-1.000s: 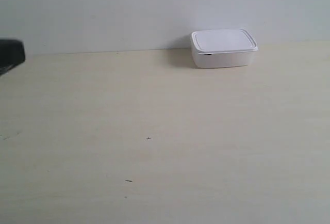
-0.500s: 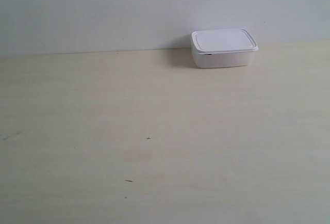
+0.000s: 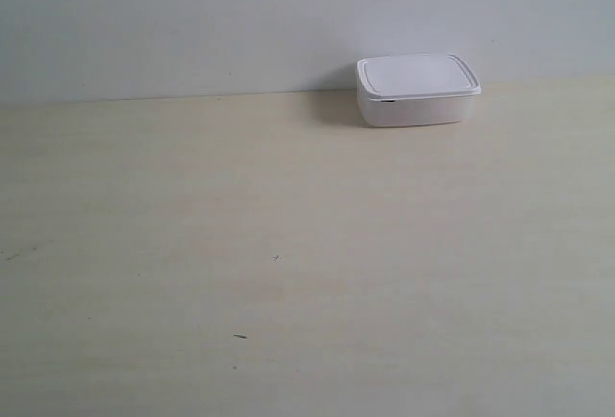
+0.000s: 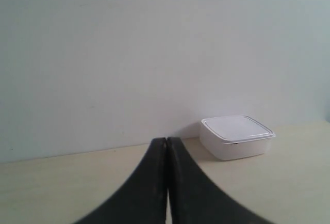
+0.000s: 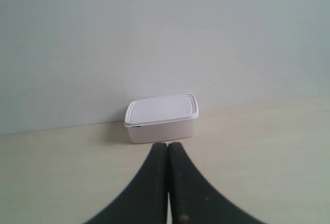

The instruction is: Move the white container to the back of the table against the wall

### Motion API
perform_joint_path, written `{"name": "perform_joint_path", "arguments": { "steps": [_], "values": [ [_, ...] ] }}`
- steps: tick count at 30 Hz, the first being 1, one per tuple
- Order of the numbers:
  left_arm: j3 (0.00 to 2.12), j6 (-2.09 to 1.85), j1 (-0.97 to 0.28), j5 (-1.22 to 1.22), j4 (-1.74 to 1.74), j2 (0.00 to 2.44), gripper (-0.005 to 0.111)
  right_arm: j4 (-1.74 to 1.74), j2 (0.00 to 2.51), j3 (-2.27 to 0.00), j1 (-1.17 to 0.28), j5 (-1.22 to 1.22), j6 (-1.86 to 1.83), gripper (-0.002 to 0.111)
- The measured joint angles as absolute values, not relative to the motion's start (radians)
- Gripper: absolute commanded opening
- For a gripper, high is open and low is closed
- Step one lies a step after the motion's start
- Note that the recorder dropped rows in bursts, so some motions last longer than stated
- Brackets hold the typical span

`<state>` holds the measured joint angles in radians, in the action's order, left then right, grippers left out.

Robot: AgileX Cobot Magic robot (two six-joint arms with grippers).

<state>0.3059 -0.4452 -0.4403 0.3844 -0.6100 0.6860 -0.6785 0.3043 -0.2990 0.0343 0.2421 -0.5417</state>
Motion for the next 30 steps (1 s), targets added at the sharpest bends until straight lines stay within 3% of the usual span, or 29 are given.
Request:
{"name": "perform_joint_path", "arguments": {
  "steps": [9, 23, 30],
  "values": [
    [0.306, -0.445, -0.330, 0.261, -0.610, 0.491, 0.000, -0.682, 0.283, -0.261, 0.034, 0.234, -0.542, 0.000],
    [0.306, -0.445, 0.182, 0.244, -0.610, 0.269, 0.000, -0.682, 0.257, -0.182, 0.034, 0.187, -0.544, 0.000],
    [0.306, -0.445, 0.295, 0.239, -0.610, 0.267, 0.000, -0.682, 0.257, -0.182, 0.034, 0.185, -0.544, 0.000]
  ]
}}
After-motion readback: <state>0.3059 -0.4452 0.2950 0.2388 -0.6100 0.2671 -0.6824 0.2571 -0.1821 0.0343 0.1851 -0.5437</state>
